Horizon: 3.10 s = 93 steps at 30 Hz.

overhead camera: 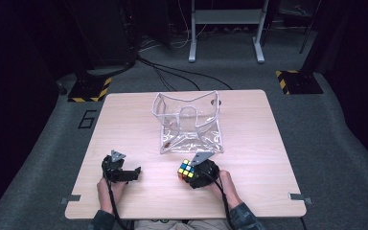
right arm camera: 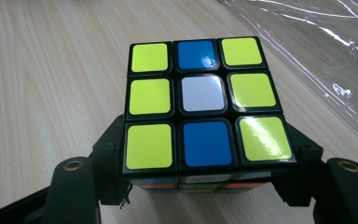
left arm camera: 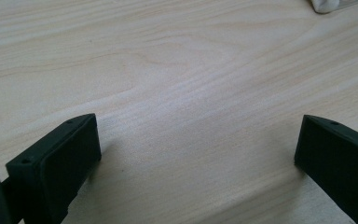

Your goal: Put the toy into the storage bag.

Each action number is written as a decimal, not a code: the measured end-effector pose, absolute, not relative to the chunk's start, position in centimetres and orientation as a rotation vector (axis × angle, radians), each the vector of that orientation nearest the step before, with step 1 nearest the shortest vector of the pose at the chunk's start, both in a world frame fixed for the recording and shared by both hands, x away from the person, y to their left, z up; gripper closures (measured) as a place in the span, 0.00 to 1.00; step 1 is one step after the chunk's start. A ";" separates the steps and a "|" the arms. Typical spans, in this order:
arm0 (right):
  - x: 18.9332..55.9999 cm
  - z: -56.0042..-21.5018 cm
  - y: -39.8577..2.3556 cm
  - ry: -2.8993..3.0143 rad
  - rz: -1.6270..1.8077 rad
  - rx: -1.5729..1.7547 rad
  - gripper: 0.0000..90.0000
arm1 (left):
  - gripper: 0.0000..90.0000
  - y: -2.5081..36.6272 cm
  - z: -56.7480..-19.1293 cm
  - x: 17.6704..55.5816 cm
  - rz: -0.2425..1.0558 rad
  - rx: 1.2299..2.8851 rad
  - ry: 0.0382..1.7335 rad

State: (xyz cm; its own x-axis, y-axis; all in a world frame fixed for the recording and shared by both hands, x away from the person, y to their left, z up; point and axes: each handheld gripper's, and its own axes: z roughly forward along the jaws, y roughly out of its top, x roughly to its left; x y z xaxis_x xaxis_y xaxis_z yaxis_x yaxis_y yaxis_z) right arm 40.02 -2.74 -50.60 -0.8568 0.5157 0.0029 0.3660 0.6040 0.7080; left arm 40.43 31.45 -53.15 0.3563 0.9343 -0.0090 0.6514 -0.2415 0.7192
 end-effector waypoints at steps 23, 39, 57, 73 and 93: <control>40.0 -48.2 -5.6 2.522 1.140 0.853 0.37 | 0.00 31.4 -53.1 40.4 0.572 1.987 1.374; 39.9 -46.6 -7.6 2.461 1.143 0.915 0.37 | 0.00 31.5 -53.1 40.5 0.573 2.003 1.365; 40.2 -45.2 -9.2 2.425 1.133 0.955 0.37 | 0.00 31.5 -53.1 40.5 0.574 2.002 1.366; 40.2 -43.6 -10.1 2.395 1.134 0.969 0.37 | 0.00 31.5 -53.1 40.5 0.573 2.003 1.364; 40.5 -41.1 -10.7 2.373 1.132 0.936 0.37 | 0.01 31.5 -53.1 40.5 0.575 2.007 1.361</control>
